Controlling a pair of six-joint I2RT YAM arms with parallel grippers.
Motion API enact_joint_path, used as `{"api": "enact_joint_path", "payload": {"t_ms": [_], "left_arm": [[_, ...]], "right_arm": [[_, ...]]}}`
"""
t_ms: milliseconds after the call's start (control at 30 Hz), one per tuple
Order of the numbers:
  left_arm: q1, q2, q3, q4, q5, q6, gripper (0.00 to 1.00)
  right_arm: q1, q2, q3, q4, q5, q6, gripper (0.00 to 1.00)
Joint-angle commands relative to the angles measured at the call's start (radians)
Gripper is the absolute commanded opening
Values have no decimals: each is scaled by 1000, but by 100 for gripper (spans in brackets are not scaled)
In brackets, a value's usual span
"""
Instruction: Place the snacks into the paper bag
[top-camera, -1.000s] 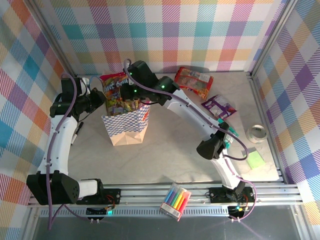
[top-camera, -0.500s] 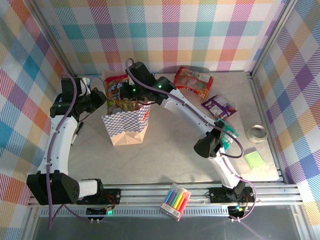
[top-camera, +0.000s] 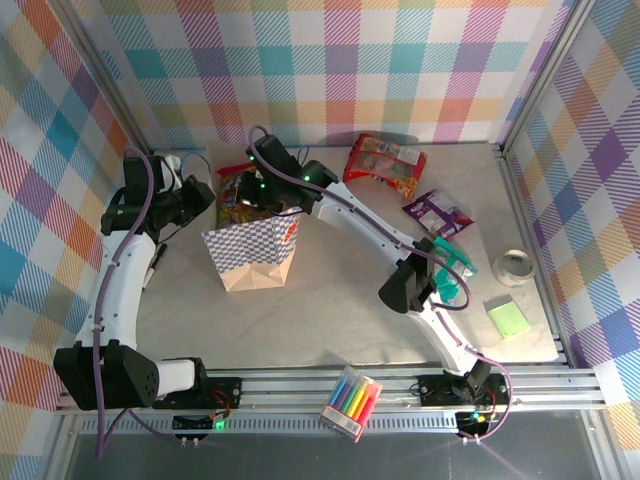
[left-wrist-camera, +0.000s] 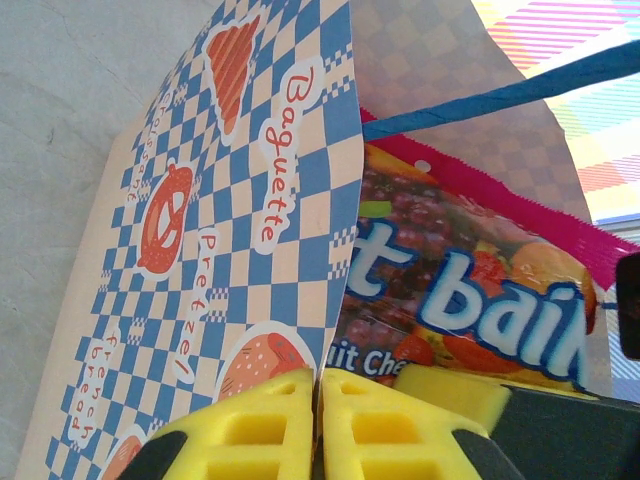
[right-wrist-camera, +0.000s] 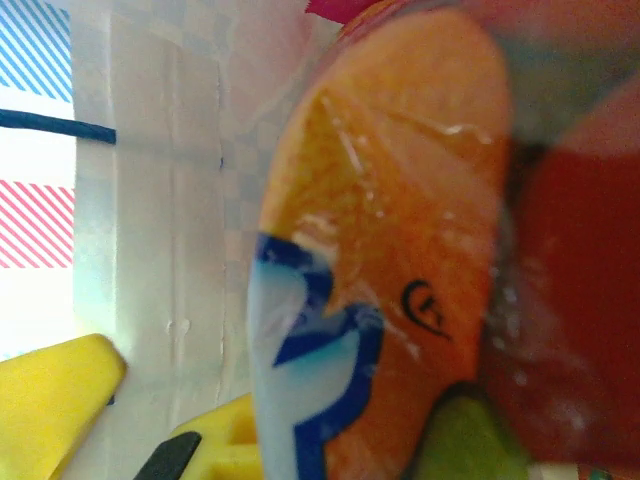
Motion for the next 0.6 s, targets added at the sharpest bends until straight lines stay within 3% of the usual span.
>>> {"api": "enact_joint_path", "payload": {"t_ms": [0,267,567], "left_arm": [[15,-3,-19,-13,13,-5,10],[15,0,-21,-13,12,-3,10],[15,6,-19,-11,10,1,10]], "right_arm": [[4,-35,56,159,-46,36,0],[4,1,55,129,-101,50,0],[-6,-2,18,27,-112,-66,0]]}}
